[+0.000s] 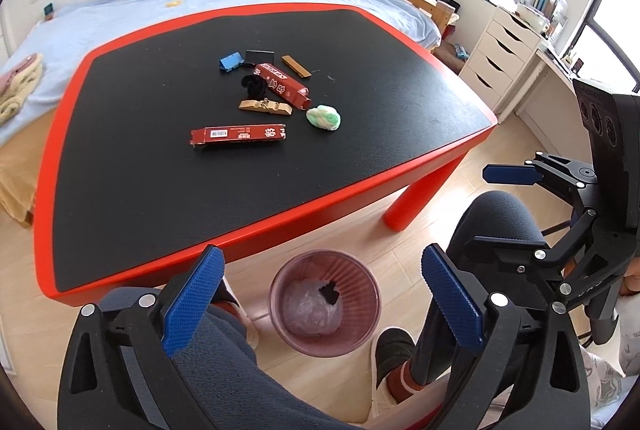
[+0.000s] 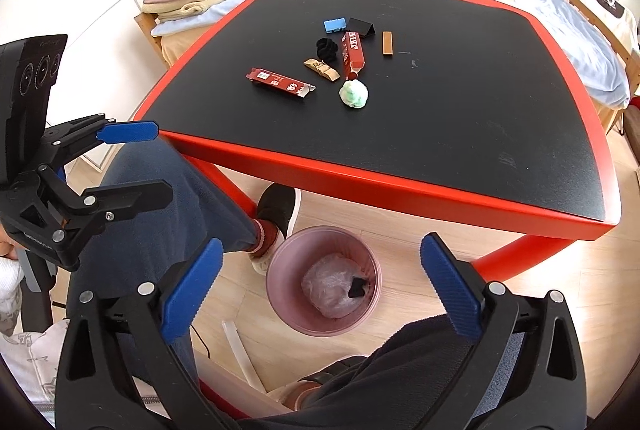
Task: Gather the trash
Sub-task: 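Move both grippers back over the table toward the remaining trash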
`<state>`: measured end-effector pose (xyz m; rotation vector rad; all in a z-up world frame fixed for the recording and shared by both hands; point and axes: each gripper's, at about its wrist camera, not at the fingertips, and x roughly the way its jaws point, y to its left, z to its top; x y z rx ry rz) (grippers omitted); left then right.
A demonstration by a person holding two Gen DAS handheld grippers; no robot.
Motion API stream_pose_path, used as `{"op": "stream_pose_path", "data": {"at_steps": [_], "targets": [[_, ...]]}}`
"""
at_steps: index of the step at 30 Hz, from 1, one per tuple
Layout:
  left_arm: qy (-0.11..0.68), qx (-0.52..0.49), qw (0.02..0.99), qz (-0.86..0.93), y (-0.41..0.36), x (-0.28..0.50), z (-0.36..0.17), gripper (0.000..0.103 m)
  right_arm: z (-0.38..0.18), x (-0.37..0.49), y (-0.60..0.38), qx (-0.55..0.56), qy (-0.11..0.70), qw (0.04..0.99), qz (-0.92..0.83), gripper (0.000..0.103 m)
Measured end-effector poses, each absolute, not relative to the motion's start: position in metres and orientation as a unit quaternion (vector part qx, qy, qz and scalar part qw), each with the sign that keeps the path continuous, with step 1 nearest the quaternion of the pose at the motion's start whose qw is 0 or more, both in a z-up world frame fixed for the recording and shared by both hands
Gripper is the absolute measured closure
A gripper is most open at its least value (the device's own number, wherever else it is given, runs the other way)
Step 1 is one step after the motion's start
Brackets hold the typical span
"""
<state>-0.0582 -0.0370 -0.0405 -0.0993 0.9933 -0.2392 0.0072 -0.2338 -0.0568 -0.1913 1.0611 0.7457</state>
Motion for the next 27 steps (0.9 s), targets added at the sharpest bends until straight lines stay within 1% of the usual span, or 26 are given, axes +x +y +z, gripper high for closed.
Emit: {"op": "stream_pose_path", "data": {"at_steps": [15, 27], "targets": [[0.476, -0.049, 0.872, -0.100, -0.028, -0.055, -0.040, 0.008, -0.055, 0.012, -0.230, -0.089, 0.495, 0.788, 0.354, 0.004], [0.465, -0.053, 0.879, -0.089, -0.014, -0.031, -0.029, 0.008, -0.047, 0.032, -0.221, -0.095, 0.486, 0.792, 0.356, 0.004]]}}
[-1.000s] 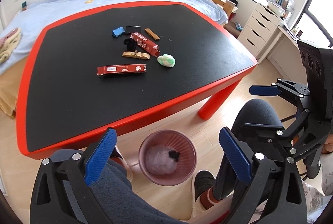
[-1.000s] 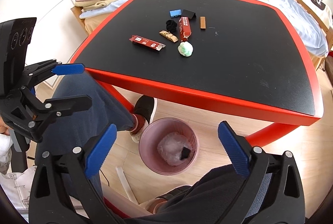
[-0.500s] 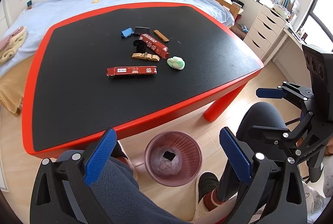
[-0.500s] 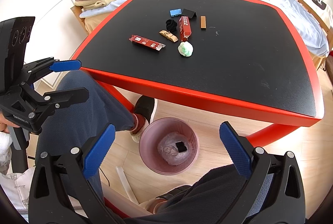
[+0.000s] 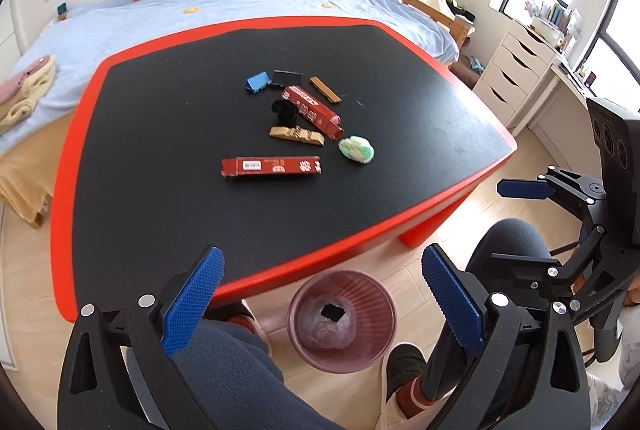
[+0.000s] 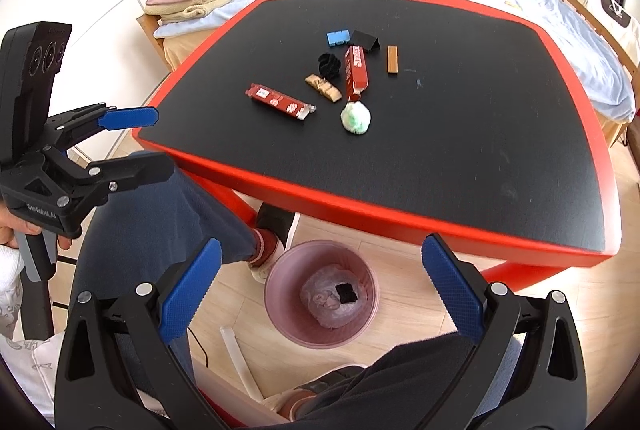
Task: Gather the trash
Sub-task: 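Move both grippers back over the table toward the remaining trash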
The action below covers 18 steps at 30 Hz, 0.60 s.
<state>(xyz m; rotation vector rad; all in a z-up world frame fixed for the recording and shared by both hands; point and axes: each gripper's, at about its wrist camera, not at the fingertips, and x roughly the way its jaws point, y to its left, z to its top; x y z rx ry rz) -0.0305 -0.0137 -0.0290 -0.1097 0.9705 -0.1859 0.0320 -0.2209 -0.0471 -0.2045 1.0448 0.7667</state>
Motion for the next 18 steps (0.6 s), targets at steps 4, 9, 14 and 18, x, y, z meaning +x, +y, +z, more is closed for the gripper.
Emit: {"op": "stream_pose_path", "data": {"at_steps": [4, 9, 14, 18], "targets": [[0.458, -0.050, 0.884, -0.083, -0.006, -0.014, -0.024, 0.008, -0.044, 0.046, -0.215, -0.103, 0.477, 0.797, 0.355, 0.004], [0.449, -0.045, 0.889, -0.081, 0.001, 0.012, -0.018, 0.008, -0.039, 0.064, -0.204, -0.114, 0.465, 0.800, 0.362, 0.004], [0.446, -0.042, 0.890, -0.087, 0.004, 0.038, -0.014, 0.008, -0.040, 0.083, -0.189, -0.129, 0.463, 0.795, 0.371, 0.004], [0.453, -0.035, 0.886, -0.091, 0.006, 0.061, -0.017, 0.008, -0.045, 0.102, -0.179, -0.127, 0.470, 0.788, 0.378, 0.004]]}}
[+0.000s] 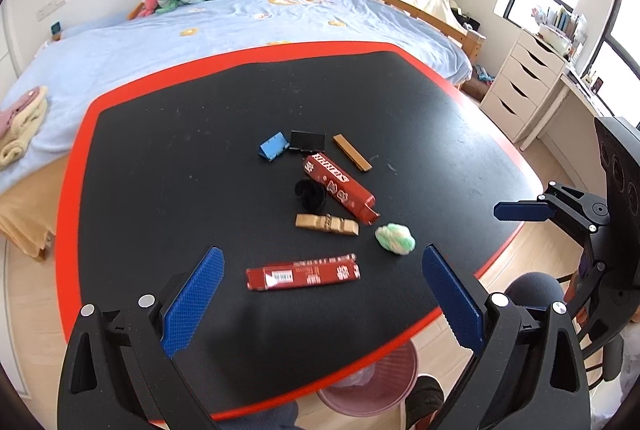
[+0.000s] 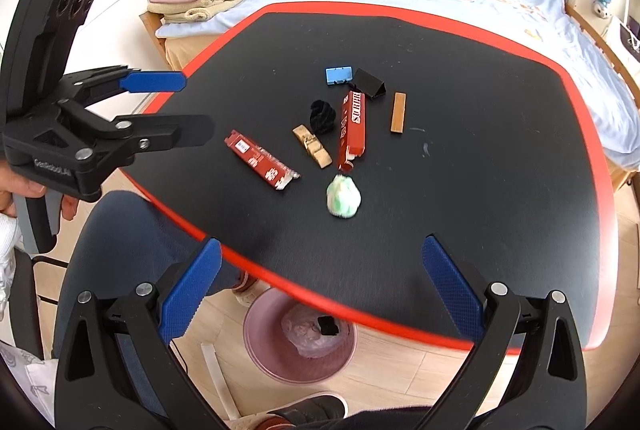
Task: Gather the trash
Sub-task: 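Move both grippers back over the table toward the remaining trash, then grasp the black item with the left gripper while the right gripper grasps the green paper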
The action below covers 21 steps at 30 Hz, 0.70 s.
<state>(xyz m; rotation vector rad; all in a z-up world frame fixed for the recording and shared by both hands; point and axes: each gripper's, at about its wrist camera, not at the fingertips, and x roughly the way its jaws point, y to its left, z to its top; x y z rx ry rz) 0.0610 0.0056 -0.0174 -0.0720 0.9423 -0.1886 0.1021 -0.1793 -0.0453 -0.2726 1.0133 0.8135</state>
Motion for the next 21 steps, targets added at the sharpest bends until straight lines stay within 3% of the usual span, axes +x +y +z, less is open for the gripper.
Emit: {"op": "stream_pose_path", "data": {"at_steps": [14, 19, 21], "targets": [[0.495, -0.032, 0.862, -0.104, 0.007, 0.129, -0.060, 0.008, -0.078, 0.146, -0.157, -0.139, 0.494, 0.772, 0.375, 0.005], [0.507, -0.031, 0.855, -0.103, 0.009, 0.141, -0.076, 0.008, -0.088, 0.155, -0.152, -0.144, 0.500, 0.767, 0.375, 0.019], [0.509, -0.031, 0.854, -0.103, 0.010, 0.144, -0.082, 0.014, -0.092, 0.157, -0.151, -0.144, 0.501, 0.765, 0.379, 0.024]]}}
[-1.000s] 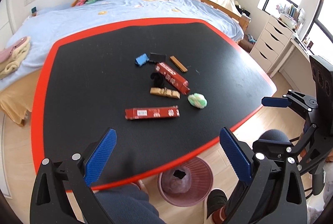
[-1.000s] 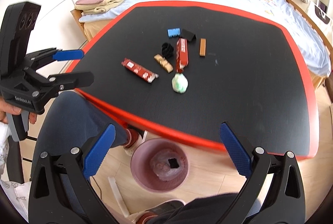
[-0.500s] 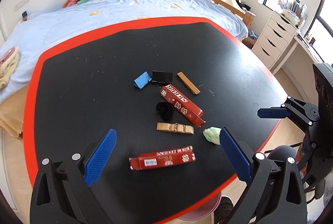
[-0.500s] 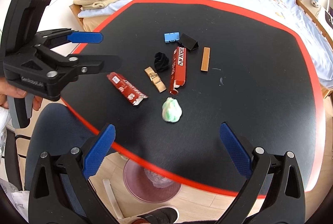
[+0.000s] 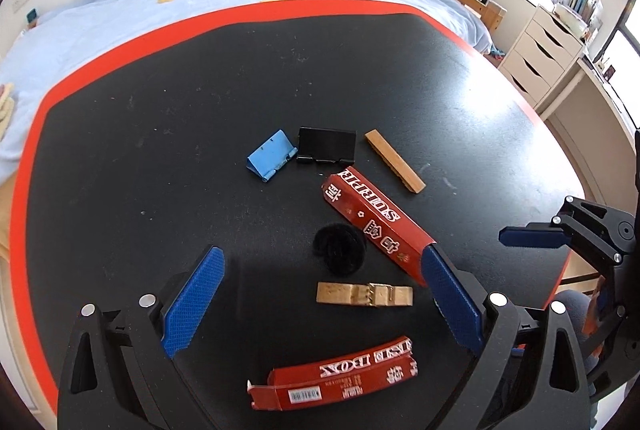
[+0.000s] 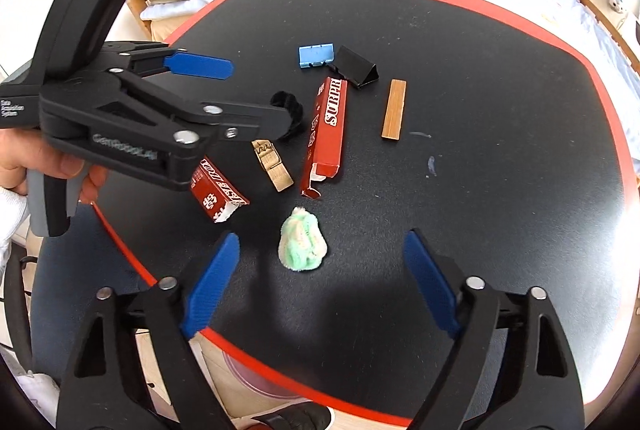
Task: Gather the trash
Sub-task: 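Grasp the black item with the left gripper while the right gripper grasps the green paper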
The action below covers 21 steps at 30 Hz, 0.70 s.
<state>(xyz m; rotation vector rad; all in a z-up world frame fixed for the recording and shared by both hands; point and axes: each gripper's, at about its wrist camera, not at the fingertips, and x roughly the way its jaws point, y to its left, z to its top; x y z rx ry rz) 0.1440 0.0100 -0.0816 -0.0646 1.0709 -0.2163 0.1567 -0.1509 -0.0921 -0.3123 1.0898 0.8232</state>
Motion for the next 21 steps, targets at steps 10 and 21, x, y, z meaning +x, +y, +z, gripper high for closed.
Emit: {"op": "stream_pose_path", "data": {"at_steps": [10, 21], "targets": [[0.520, -0.020, 0.848, -0.099, 0.014, 0.145, -0.094, 0.041, -0.102, 0.157, -0.146, -0.157, 0.503, 0.756, 0.388, 0.054], [0.523, -0.008, 0.847, -0.097, 0.017, 0.141, -0.089, 0.080, -0.098, 0.146, -0.148, -0.160, 0.499, 0.760, 0.383, 0.081]]}}
